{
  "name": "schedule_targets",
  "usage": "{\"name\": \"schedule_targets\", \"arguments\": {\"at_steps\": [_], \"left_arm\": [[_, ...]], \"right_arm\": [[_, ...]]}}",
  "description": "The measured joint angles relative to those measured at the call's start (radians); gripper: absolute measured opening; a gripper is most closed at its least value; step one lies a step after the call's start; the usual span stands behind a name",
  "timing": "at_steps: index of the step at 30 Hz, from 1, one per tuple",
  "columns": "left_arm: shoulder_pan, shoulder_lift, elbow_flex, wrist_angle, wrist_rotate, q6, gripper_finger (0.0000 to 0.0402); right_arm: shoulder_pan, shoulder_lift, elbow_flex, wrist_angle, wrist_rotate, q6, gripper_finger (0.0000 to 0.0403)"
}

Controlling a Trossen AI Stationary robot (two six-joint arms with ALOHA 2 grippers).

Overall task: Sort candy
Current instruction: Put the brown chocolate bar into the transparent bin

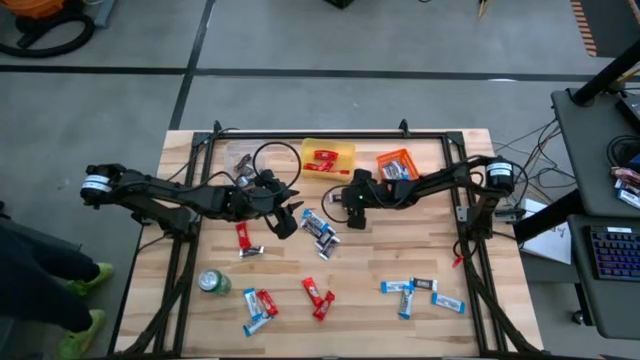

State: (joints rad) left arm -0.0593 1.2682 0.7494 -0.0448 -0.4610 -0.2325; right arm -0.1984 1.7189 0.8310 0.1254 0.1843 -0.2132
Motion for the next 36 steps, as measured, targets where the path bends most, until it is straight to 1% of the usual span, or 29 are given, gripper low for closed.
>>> {"name": "schedule_targets", "arguments": {"at_steps": [4, 7, 10, 15, 18, 20, 23, 25, 28, 32, 34, 36], "left_arm": [[0.0, 0.0, 0.0, 0.0, 0.0, 0.0, 0.013], [0.0, 0.0, 0.0, 0.0, 0.0, 0.0, 0.013], [0.0, 0.0, 0.0, 0.0, 0.0, 0.0, 0.013], [0.0, 0.0, 0.0, 0.0, 0.0, 0.0, 0.013], [0.0, 0.0, -0.003, 0.001, 0.01, 0.0, 0.013], [0.0, 0.0, -0.005, 0.002, 0.032, 0.0, 0.013], [-0.001, 0.0, -0.007, 0.01, 0.061, 0.01, 0.013], [-0.003, 0.0, -0.008, 0.021, 0.088, 0.022, 0.013], [-0.009, 0.019, -0.014, 0.085, 0.138, 0.061, 0.013], [-0.022, 0.09, -0.019, 0.219, 0.287, 0.163, 0.013], [-0.033, 0.136, -0.019, 0.266, 0.358, 0.229, 0.013], [-0.047, 0.184, -0.011, 0.289, 0.387, 0.29, 0.013]], "right_arm": [[-0.017, 0.022, 0.0, 0.016, -0.007, 0.022, 0.0205], [-0.018, 0.034, 0.001, 0.017, -0.01, 0.028, 0.0189], [-0.018, 0.041, 0.002, 0.017, -0.044, 0.031, 0.0155], [-0.018, 0.041, 0.002, 0.014, -0.08, 0.056, 0.0076], [-0.018, 0.035, 0.002, 0.011, -0.091, 0.071, 0.0036], [-0.018, 0.03, 0.002, 0.011, -0.114, 0.085, 0.0019], [-0.019, 0.016, 0.0, 0.004, -0.162, 0.123, 0.0013], [-0.018, 0.003, -0.001, -0.004, -0.215, 0.166, 0.0014], [-0.018, -0.022, -0.002, -0.002, -0.323, 0.251, 0.0013], [-0.018, -0.06, -0.002, 0.033, -0.483, 0.379, 0.0013], [-0.018, -0.069, -0.002, 0.064, -0.58, 0.442, 0.0013], [-0.017, -0.075, -0.002, 0.113, -0.689, 0.506, 0.0013]]}}
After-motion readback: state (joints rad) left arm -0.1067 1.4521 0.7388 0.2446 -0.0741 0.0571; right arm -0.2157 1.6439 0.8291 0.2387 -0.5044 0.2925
